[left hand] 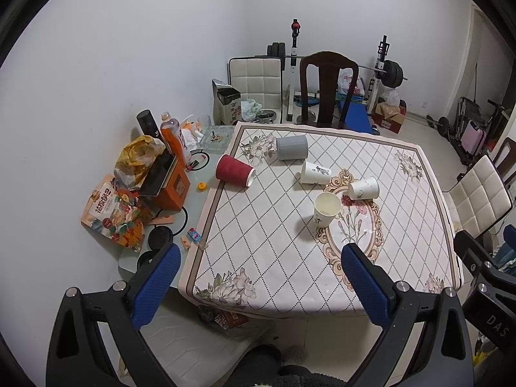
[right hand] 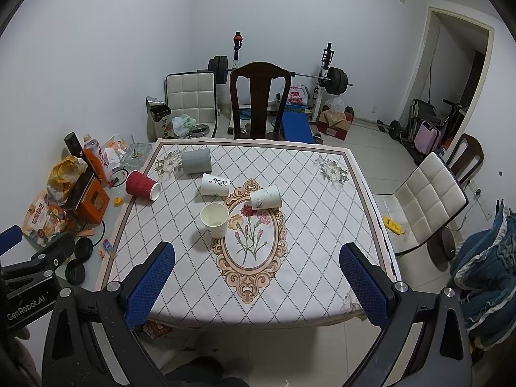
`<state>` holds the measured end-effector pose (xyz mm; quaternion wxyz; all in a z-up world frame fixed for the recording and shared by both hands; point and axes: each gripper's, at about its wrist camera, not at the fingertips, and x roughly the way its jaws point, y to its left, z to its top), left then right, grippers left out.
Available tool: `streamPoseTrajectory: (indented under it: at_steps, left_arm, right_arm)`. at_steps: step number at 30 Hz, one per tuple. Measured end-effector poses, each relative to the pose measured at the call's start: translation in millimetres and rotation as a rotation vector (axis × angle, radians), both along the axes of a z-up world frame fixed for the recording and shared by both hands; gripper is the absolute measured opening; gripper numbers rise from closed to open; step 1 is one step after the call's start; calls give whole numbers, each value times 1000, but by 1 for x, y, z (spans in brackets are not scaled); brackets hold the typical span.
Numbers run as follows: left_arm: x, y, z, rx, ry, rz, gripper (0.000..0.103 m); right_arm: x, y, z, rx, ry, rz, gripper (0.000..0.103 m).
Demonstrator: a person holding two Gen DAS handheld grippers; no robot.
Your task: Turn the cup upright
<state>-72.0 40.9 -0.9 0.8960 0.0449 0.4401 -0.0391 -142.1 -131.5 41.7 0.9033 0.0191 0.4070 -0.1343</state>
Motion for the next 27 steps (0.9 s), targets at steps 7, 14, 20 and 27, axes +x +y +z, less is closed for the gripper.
streamPoseTrajectory:
  at_steps: [7, 14, 20, 27]
  left_arm:
    - [1, -1, -1, 3, -2, 4, 102]
    - [2, -1, -3, 3, -3, 8, 102]
    - [2, -2, -3, 2, -2, 9, 102]
    - [2, -2, -3, 3, -3, 11, 102]
  right_arm:
    - [0, 0, 0, 2, 1, 2, 103]
    - [1, 1, 0, 3, 2, 4, 103]
    - [2, 1, 0, 3, 2, 5, 103]
    - [3, 3, 0, 4, 4, 8, 103]
